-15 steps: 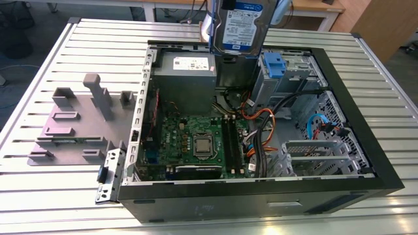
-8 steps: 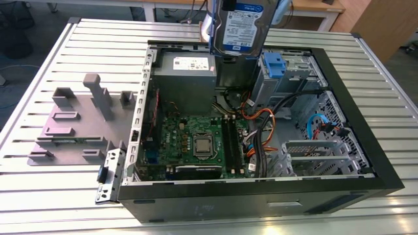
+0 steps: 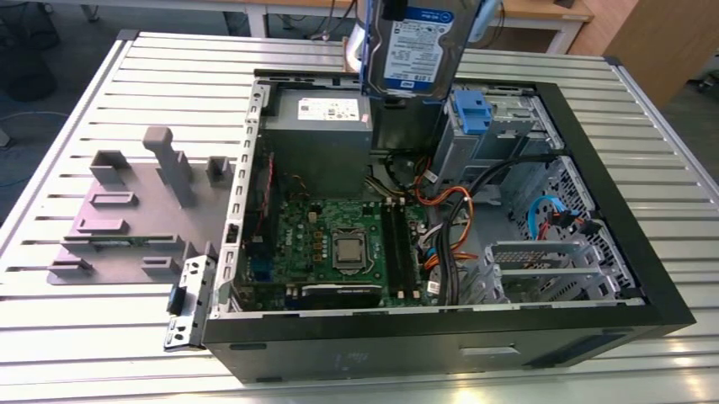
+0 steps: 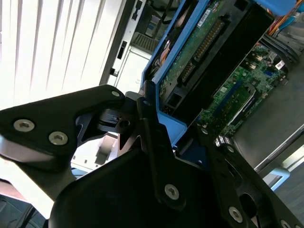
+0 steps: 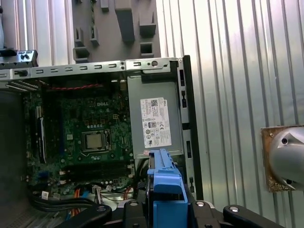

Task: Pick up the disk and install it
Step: 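Pick up the disk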

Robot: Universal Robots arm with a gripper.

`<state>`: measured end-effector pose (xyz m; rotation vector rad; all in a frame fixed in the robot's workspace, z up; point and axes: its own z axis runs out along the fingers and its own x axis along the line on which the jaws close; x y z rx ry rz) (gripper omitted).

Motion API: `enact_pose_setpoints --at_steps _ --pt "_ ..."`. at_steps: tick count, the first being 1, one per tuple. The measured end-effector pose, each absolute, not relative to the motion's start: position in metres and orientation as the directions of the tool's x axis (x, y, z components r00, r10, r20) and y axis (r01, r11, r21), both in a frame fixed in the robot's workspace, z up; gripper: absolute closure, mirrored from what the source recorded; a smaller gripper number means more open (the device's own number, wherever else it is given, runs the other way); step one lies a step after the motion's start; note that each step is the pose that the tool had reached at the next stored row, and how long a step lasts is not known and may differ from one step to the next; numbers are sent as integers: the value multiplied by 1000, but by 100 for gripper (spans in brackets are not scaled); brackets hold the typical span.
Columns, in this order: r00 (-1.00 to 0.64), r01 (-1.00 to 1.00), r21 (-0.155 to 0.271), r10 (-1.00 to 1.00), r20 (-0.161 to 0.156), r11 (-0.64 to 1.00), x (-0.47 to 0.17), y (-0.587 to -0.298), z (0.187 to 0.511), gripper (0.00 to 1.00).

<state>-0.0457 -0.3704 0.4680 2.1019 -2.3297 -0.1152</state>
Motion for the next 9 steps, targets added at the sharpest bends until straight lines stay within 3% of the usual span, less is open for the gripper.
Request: enact_pose_setpoints --at_steps 9 --pt "-104 -993 56 -993 -48 101 -46 -375 468 63"
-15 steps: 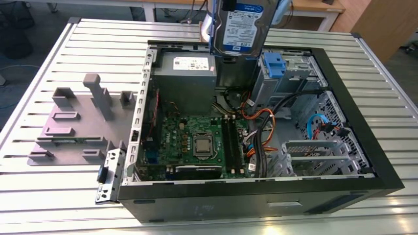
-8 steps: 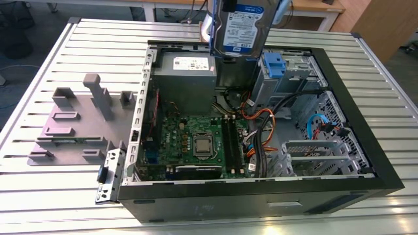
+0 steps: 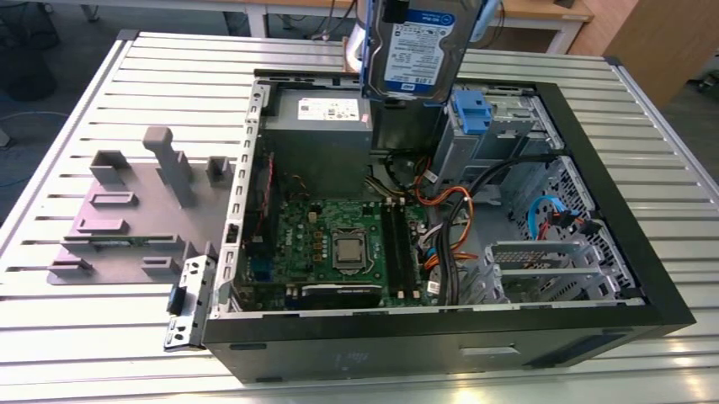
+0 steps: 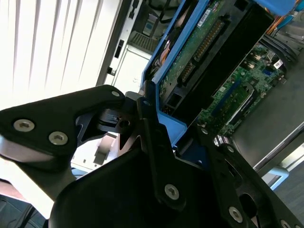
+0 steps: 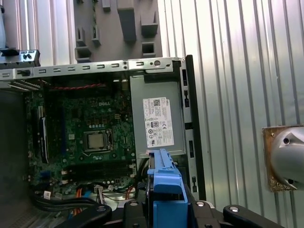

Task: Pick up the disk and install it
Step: 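Pick up the disk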

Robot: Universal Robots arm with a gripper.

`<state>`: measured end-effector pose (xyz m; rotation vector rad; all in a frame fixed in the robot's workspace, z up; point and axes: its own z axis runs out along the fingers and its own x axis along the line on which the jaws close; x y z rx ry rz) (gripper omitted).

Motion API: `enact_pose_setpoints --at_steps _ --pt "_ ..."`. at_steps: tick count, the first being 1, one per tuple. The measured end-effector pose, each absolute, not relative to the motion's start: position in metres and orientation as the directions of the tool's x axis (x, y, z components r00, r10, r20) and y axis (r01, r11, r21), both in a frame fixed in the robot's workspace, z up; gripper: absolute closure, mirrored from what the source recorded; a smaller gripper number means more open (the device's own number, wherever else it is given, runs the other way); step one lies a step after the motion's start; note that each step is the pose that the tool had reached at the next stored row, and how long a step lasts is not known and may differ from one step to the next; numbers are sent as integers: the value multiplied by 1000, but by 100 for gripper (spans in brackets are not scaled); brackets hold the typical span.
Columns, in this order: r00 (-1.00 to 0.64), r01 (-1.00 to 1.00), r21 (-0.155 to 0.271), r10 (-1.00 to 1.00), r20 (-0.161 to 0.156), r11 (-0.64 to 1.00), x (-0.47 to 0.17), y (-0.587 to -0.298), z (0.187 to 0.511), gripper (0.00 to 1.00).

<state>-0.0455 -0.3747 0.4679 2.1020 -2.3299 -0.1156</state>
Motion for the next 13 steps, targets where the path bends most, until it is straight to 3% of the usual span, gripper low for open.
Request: enact_pose_setpoints --at_steps 13 --pt "-104 -993 56 -993 -48 101 -45 -381 468 63"
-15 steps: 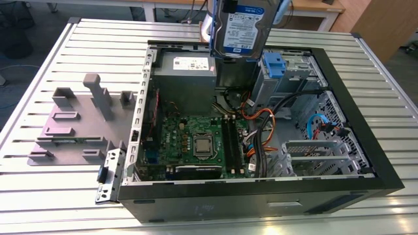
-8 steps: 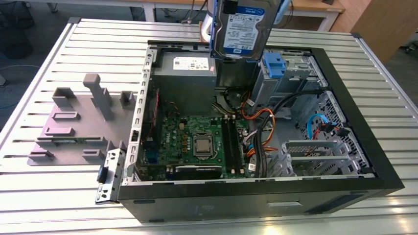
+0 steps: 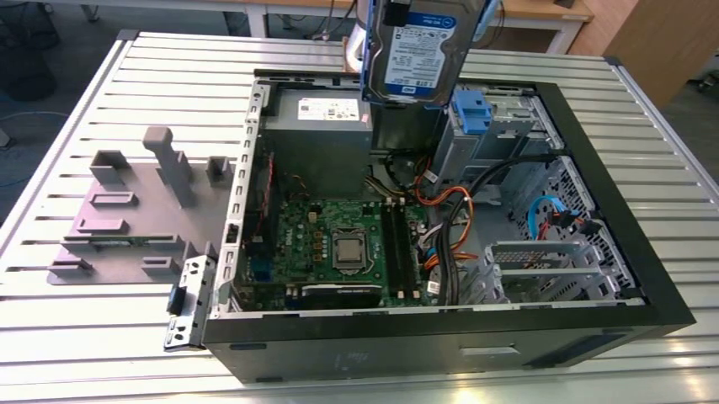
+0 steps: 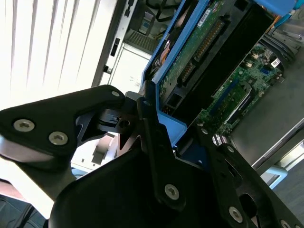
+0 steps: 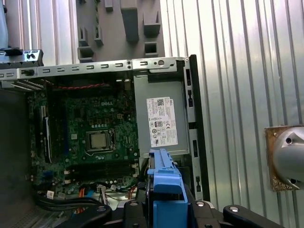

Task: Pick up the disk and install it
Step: 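Pick up the disk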

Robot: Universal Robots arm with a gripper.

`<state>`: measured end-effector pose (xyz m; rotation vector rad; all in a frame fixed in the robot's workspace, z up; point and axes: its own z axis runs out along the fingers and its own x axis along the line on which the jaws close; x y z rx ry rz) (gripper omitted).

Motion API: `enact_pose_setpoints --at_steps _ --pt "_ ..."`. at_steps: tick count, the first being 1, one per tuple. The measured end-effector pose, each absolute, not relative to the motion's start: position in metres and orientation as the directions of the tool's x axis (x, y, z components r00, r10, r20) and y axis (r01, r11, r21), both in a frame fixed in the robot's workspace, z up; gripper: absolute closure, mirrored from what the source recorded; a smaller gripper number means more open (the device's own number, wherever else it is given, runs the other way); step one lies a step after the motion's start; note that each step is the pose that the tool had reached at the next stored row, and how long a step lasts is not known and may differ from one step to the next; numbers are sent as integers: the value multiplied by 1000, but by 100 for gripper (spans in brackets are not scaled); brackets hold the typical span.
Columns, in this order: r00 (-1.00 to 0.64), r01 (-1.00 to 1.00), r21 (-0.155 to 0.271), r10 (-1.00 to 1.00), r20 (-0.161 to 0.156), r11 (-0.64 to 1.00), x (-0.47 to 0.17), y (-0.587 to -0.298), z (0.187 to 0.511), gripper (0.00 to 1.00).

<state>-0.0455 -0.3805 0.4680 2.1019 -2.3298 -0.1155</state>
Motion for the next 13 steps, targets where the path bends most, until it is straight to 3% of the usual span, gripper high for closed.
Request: enact_pose_setpoints --at_steps 13 --pt "-104 -993 56 -993 -48 101 -45 -386 468 63"
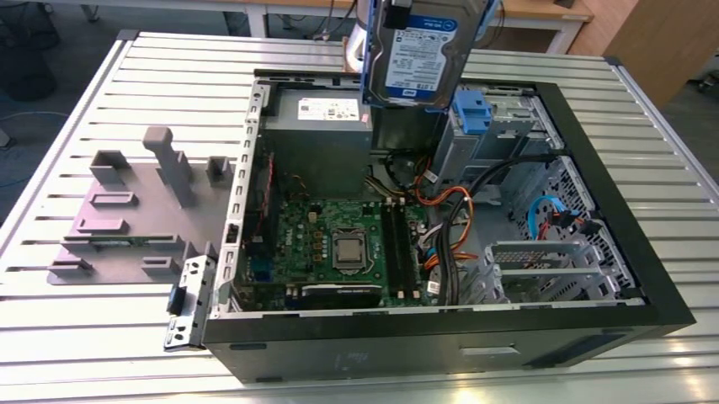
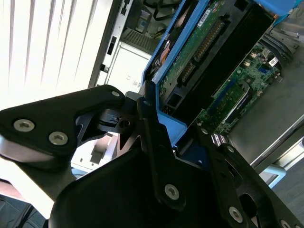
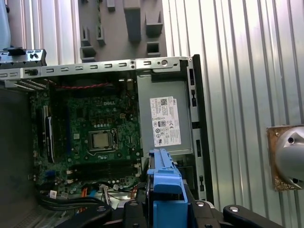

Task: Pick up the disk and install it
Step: 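Pick up the disk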

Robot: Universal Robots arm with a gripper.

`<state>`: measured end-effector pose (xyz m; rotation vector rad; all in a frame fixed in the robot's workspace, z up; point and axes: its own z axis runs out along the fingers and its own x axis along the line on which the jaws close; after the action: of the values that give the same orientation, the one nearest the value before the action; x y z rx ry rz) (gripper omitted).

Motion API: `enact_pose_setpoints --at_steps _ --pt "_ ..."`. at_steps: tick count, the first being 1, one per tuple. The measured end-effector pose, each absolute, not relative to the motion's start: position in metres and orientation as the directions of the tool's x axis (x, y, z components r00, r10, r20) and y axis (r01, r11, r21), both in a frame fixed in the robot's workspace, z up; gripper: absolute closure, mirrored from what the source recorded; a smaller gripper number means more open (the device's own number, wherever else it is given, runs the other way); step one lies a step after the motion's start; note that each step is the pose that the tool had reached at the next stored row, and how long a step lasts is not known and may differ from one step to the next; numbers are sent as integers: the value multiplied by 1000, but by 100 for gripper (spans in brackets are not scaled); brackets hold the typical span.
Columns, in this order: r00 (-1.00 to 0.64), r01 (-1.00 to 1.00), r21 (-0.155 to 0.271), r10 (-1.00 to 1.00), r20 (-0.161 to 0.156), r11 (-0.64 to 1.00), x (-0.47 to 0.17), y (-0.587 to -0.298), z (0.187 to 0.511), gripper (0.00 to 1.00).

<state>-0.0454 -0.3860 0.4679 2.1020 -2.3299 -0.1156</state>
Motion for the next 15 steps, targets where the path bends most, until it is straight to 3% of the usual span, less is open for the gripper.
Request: enact_pose_setpoints --at_steps 15 --pt "-104 -993 56 -993 -48 101 -45 -392 468 63"
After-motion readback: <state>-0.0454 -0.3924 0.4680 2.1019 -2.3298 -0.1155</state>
